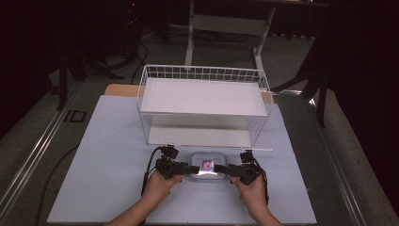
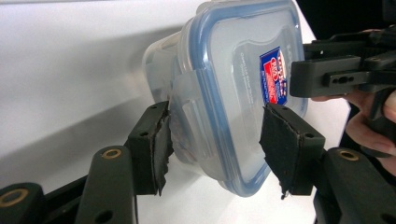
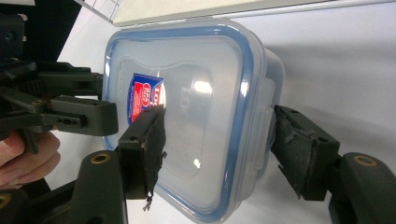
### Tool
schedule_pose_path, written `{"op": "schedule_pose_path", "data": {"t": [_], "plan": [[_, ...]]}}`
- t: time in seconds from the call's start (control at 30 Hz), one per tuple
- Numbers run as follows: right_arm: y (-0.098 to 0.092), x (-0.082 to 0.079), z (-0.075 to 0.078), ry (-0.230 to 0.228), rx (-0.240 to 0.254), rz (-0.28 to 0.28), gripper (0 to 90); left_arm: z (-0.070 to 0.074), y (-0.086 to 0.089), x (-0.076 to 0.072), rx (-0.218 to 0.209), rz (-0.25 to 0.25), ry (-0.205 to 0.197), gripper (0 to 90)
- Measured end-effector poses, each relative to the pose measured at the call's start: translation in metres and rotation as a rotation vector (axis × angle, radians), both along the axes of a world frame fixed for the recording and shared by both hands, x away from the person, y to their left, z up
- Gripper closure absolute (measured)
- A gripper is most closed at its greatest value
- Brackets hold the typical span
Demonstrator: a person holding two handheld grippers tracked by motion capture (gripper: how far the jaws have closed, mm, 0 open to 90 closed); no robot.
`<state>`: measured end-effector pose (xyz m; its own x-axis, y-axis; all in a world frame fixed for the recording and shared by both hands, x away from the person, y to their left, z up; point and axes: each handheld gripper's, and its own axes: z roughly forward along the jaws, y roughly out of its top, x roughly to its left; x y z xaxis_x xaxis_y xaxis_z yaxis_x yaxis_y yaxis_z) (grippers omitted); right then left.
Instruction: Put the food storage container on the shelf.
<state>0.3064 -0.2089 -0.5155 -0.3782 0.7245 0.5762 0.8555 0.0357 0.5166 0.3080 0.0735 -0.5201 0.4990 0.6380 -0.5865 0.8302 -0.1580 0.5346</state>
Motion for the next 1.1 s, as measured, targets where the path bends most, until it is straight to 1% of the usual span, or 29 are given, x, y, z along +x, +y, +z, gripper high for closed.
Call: {"op": "schedule_pose_path", "data": {"t": [0.07,0.2,0.27,0.37,0.43,0.47,0.6,0.63,0.67,0.77,0.83,0.93,1.03,1.1], "plan": [[0.0,-0.003,0.0,-0.016,-0.006,0.002,36.8,0.001,-0.001,-0.002,0.005,0.006,-0.008,46.0],[0.001,-0.008,0.002,-0.03,-0.018,0.003,37.3,0.005,-0.004,-0.007,0.034,0.011,-0.032,46.3],[0.001,-0.011,0.002,-0.042,-0.016,-0.006,37.4,0.004,-0.003,-0.009,0.024,0.012,-0.04,47.5],[0.004,-0.018,0.004,-0.085,-0.042,-0.004,37.4,0.006,-0.004,-0.014,0.047,0.002,-0.071,47.8],[0.005,-0.022,0.006,-0.105,-0.056,0.0,37.4,0.007,-0.004,-0.018,0.056,0.003,-0.089,47.9],[0.006,-0.023,0.006,-0.115,-0.06,-0.002,37.3,0.006,-0.004,-0.02,0.053,0.008,-0.101,47.9],[0.008,-0.026,0.007,-0.135,-0.055,-0.018,37.4,0.005,0.0,-0.023,0.037,0.02,-0.118,48.0],[0.009,-0.026,0.008,-0.138,-0.055,-0.014,37.4,0.006,0.002,-0.024,0.021,0.033,-0.117,48.2],[0.01,-0.025,0.009,-0.142,-0.051,-0.012,37.4,0.008,0.005,-0.023,0.015,0.036,-0.12,48.6],[0.014,-0.021,0.014,-0.153,-0.036,-0.006,37.6,0.016,0.01,-0.02,0.017,0.049,-0.144,48.8],[0.018,-0.016,0.02,-0.168,-0.035,-0.005,37.6,0.023,0.013,-0.016,0.019,0.059,-0.164,48.8],[0.022,-0.007,0.03,-0.193,-0.021,-0.009,37.6,0.033,0.017,-0.008,0.019,0.078,-0.193,48.7],[0.027,0.004,0.037,-0.212,-0.011,-0.019,37.6,0.04,0.021,0.001,0.017,0.096,-0.206,48.5],[0.03,0.01,0.039,-0.216,-0.009,-0.026,37.7,0.042,0.023,0.009,0.008,0.107,-0.21,48.4]]}}
